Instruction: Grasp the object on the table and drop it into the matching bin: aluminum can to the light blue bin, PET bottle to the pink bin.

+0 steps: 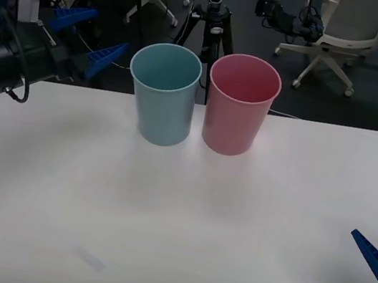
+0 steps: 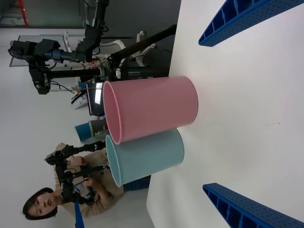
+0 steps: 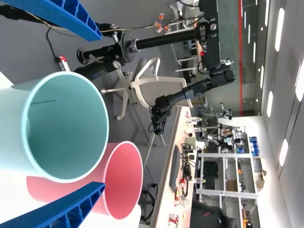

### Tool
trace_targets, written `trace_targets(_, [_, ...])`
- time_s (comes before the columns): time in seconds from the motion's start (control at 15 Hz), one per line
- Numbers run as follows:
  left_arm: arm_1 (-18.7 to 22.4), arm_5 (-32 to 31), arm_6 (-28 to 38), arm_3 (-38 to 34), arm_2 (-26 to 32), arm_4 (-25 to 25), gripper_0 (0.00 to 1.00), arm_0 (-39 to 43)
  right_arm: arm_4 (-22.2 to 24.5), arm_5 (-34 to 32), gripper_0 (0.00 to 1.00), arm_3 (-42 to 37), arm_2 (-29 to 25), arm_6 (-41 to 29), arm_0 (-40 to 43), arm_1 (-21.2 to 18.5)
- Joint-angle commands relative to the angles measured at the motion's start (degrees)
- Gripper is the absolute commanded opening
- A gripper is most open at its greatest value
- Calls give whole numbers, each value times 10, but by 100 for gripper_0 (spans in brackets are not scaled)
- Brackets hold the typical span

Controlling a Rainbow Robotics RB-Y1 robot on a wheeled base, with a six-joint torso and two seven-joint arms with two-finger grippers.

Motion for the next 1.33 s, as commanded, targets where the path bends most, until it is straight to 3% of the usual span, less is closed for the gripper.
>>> trace_targets(0.07, [0,-6,-11,-39,63,0,100,87,0,0,100,0,0,0,0,0])
trace_targets(0.2, [-5,-6,-16,-68,105,-2,100,158,0,0,100,0,0,0,0,0])
trace_targets(0.33, [-37,-9,-20,-91,148,-21,100,223,0,0,100,0,0,0,0,0])
trace_targets(0.47, [-104,-39,-13,-109,212,-87,100,290,0,0,100,0,0,0,0,0])
trace_targets(0.73, [-210,-75,-10,-148,277,-152,100,395,0,0,100,0,0,0,0,0])
trace_targets(1.0, [-312,-168,2,-154,373,-246,100,466,0,0,100,0,0,0,0,0])
trace_targets(1.33, [-350,-212,3,-154,426,-254,100,540,0,0,100,0,0,0,0,0])
